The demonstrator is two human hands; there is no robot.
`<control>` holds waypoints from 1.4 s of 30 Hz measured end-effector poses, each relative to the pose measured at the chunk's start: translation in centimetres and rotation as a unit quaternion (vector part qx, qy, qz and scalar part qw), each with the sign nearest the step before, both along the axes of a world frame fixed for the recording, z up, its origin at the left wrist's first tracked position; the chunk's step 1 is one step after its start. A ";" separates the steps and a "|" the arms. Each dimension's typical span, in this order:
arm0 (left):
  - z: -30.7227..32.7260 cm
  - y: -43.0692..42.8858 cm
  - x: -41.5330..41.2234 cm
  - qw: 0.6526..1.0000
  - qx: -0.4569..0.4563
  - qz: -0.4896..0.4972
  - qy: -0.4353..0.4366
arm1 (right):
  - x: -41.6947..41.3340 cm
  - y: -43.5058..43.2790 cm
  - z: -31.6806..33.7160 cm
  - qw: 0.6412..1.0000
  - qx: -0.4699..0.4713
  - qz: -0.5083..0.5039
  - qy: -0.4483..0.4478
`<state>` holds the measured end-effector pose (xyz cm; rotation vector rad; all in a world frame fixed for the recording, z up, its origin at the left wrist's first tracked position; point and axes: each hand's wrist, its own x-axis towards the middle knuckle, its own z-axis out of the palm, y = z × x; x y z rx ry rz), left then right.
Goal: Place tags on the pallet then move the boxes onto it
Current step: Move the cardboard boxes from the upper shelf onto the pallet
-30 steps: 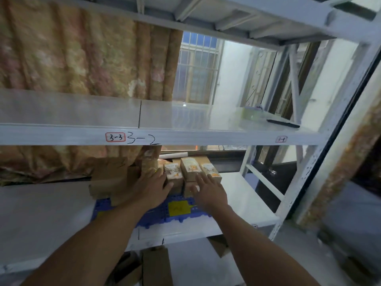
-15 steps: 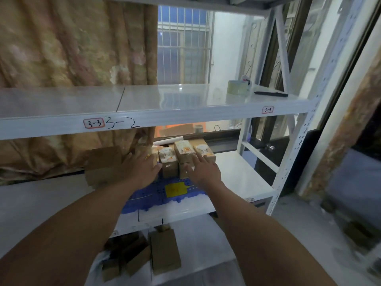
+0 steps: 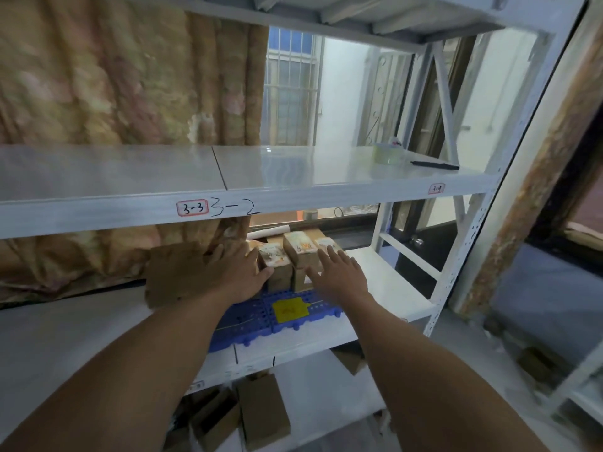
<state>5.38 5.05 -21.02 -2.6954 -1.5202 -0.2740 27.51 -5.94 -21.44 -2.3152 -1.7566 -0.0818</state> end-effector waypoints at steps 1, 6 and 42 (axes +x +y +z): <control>0.1 0.2 0.3 1.000 -0.007 0.009 0.003 | 0.3 0.6 0.0 1.000 -0.004 -0.002 -0.001; -0.8 1.8 1.6 0.999 0.009 0.016 0.037 | 2.8 3.7 -0.1 1.000 -0.009 0.004 0.002; -12.1 10.2 17.4 0.972 -0.066 0.203 0.103 | 25.0 21.1 -14.6 0.876 -0.128 0.070 0.459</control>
